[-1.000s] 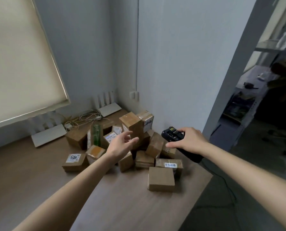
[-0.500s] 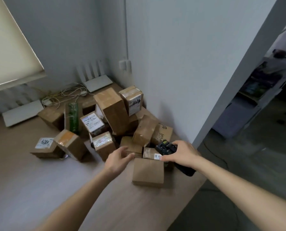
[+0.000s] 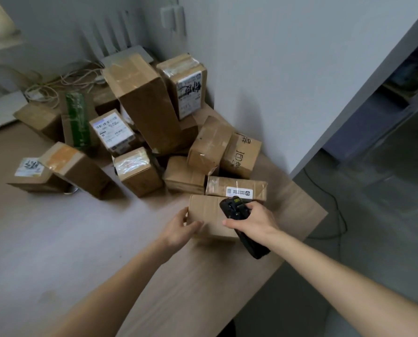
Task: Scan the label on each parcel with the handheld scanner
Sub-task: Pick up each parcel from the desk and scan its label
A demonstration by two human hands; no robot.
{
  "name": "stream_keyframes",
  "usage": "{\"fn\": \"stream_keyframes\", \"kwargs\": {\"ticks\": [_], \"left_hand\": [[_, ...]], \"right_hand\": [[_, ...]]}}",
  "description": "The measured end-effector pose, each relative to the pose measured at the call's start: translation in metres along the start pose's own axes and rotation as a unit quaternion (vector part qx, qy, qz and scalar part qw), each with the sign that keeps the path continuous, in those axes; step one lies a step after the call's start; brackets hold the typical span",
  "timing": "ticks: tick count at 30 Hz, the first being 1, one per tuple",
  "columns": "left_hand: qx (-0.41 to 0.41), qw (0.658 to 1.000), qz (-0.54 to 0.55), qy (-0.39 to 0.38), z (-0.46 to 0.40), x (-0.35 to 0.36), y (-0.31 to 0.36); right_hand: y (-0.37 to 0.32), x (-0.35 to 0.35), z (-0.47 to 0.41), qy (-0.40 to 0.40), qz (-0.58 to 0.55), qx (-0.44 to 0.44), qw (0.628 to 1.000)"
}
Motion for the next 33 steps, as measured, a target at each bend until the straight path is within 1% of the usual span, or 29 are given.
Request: {"fn": "stream_keyframes", "kwargs": {"ticks": [5,9,13,16,21,26,30,33], "left_hand": [[-0.031,0.998,0.055,0.013,0.012,-0.021,0.006],[-0.012,0.996,0.08,0.039,0.034,-0.044,0.026],[0.036,0.991,0.096,0.084,0.055,-0.072,0.051],[0.068,0.984,0.127,0.101,0.075,-0.098,0.07],[0.091,0.975,0.166,0.115,0.109,-0.138,0.105],[0.164,0.954,0.184,0.17,0.158,-0.19,0.132],[0.236,0.942,0.173,0.163,0.197,-0.219,0.146],[0.236,0.926,0.245,0.164,0.223,-0.236,0.149]], "right_hand": [[-0.008,-0.019,0.007,0.011,-0.048,-0.014,0.999],[-0.028,-0.038,0.021,0.007,-0.081,-0.05,0.995],[-0.057,-0.063,0.044,0.012,-0.1,-0.094,0.99],[-0.079,-0.088,0.06,0.026,-0.113,-0.123,0.986],[-0.122,-0.122,0.1,0.03,-0.153,-0.142,0.977],[-0.161,-0.153,0.147,0.067,-0.16,-0.166,0.971],[-0.185,-0.173,0.19,0.08,-0.205,-0.18,0.959],[-0.195,-0.184,0.217,0.09,-0.226,-0.189,0.952]]}}
Point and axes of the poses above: each hand's wrist, its own z-axis away from the middle knuckle, its own x-axis out of the palm, y = z × x, the point moved 7 cm from there along -z, towards the middle knuckle, and after that the axes turned 10 degrees about y, right-handed, at the moved point
